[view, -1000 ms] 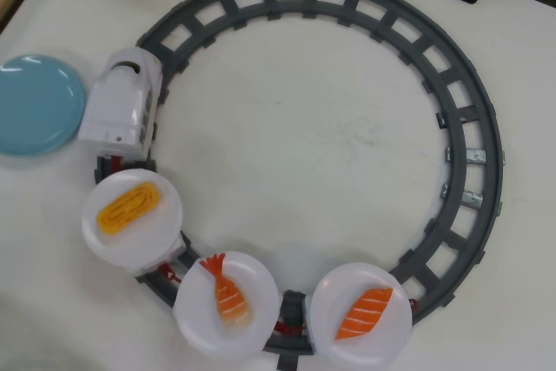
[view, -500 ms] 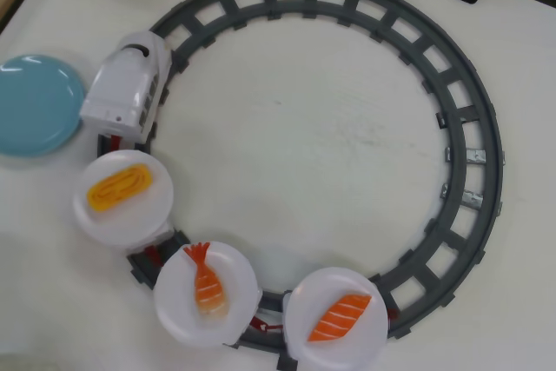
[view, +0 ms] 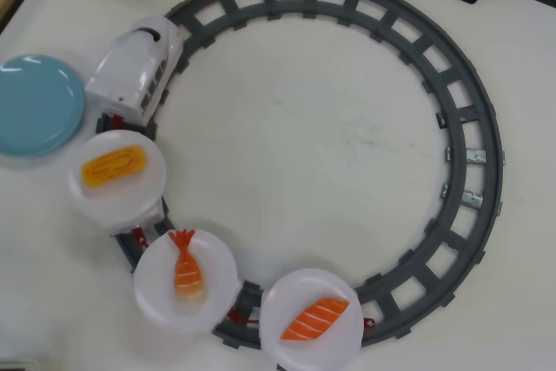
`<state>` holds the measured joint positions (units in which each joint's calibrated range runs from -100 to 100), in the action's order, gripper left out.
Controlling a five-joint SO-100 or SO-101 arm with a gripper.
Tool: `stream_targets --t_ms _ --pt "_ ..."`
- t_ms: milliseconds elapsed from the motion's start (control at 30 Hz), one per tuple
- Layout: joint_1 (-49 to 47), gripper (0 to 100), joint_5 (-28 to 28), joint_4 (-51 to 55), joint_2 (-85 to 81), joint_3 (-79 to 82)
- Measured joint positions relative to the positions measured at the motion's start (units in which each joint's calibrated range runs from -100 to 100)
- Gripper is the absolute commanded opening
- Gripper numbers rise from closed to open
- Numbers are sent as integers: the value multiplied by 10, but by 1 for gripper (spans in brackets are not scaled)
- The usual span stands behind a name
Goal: Pick up the sushi from the Shinkansen and put it on the blue dish
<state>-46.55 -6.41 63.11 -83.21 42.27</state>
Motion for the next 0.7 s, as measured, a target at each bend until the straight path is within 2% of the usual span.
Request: stream_targets --t_ms 300,500,700 --pt "93 30 0 11 374 -191" --pt "107 30 -22 127 613 -357" --pt "114 30 -34 232 738 -510"
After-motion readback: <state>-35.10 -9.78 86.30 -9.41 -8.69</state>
